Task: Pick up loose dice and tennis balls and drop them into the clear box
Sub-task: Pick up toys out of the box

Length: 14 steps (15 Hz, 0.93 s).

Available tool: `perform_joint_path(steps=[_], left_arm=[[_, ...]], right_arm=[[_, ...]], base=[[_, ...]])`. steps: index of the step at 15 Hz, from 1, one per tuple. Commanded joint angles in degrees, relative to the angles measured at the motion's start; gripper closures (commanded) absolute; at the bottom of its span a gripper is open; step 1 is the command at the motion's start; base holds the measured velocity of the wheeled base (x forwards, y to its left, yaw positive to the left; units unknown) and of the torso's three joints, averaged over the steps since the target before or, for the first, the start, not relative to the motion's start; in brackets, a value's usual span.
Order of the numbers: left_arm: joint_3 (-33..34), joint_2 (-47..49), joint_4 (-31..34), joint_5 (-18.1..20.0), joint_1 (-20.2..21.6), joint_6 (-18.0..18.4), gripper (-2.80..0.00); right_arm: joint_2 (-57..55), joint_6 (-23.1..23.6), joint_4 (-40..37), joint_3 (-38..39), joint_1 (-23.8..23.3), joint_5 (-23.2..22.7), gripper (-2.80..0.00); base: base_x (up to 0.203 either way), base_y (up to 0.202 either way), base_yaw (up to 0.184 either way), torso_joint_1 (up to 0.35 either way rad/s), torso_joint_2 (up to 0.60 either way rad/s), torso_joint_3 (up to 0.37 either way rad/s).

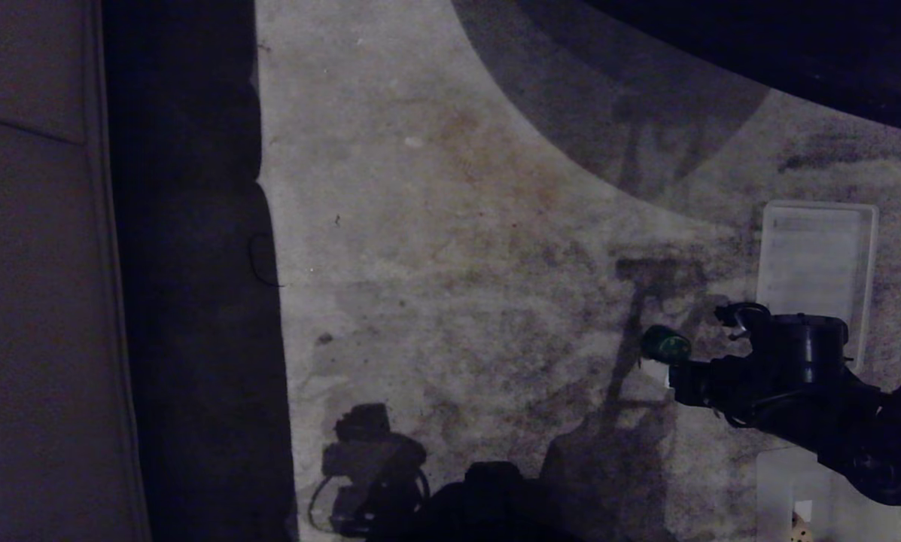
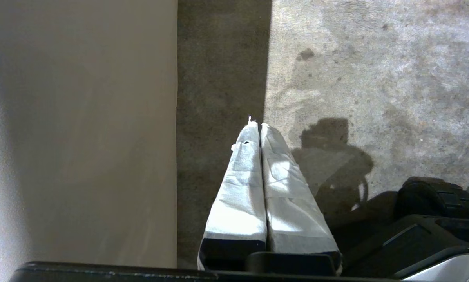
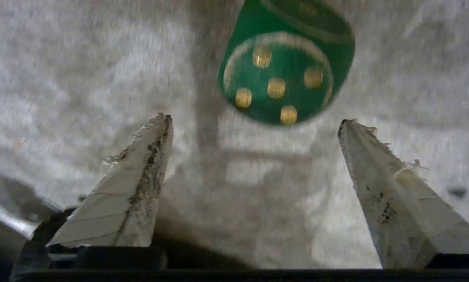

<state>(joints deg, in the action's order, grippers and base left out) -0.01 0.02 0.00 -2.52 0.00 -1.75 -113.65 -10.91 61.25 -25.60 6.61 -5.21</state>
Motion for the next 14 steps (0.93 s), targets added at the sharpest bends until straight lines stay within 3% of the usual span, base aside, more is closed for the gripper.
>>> perform_joint_path(steps=[1, 10, 11, 14], left_arm=[[0.01, -0.02, 0.00, -0.03, 0.00, -0.01, 0.00], [0.01, 0.02, 0.00, -0.03, 0.00, -0.01, 0.00], [0.01, -0.02, 0.00, -0.03, 0.00, -0.01, 0.00], [0.01, 0.06, 0.00, -0.03, 0.00, -0.01, 0.00]], right_arm=[[-3.06, -0.02, 1.22, -1.45, -0.06, 0.09, -2.80], [-5.75, -0.04, 4.79, -5.24, -0.19, 0.37, -2.80], [-5.79, 0.00, 5.00, -5.24, -0.19, 0.37, 0.00], [-6.15, 0.71, 5.10, -5.24, -0.10, 1.14, 0.00]], base=[[0.000, 0.000, 0.000, 0.000, 0.00, 0.000], [0.000, 0.000, 0.000, 0.000, 0.00, 0.000], [0.000, 0.000, 0.000, 0.000, 0.00, 0.000], [0.000, 0.000, 0.000, 0.000, 0.00, 0.000]])
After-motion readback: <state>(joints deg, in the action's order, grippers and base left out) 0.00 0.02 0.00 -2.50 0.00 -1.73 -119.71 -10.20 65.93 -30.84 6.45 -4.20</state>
